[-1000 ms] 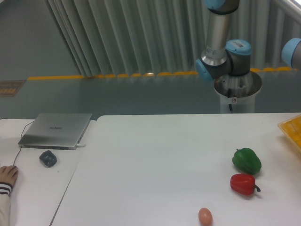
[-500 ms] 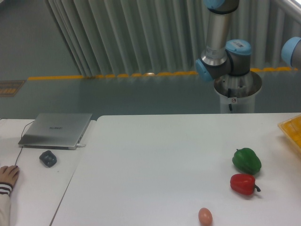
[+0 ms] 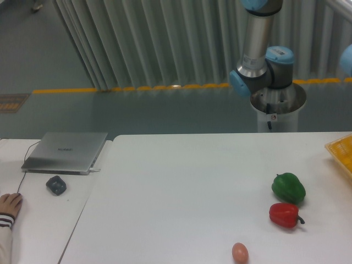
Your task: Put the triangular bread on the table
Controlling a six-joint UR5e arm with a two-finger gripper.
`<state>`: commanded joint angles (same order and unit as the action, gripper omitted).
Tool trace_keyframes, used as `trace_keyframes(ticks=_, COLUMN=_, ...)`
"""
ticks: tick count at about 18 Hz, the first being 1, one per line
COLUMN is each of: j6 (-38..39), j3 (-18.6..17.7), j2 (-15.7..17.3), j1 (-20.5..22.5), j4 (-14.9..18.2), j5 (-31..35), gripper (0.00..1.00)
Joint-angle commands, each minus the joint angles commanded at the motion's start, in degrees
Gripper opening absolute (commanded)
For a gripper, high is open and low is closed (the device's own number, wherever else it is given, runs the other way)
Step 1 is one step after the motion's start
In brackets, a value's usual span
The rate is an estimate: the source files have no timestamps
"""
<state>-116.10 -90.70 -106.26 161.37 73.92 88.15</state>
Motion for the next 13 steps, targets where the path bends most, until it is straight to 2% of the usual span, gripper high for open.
trace_keyframes(ticks=5, j6=1.1, j3=-3.2, j2=0.1, j1=-0.8, j4=-0.2, j5=0.0, gripper=1.00)
trace_keyframes(ticks=10, j6=2.8, j3=-3.7, j2=-0.4, j1=-0.7, j4=-0.7, j5=-0.1, gripper=1.00)
trace_keyframes(ticks=13, j6=2.8, j3=-3.7, j2=-1.4, j1=-0.6, j4=-3.9, j5=-0.1, gripper=1.00)
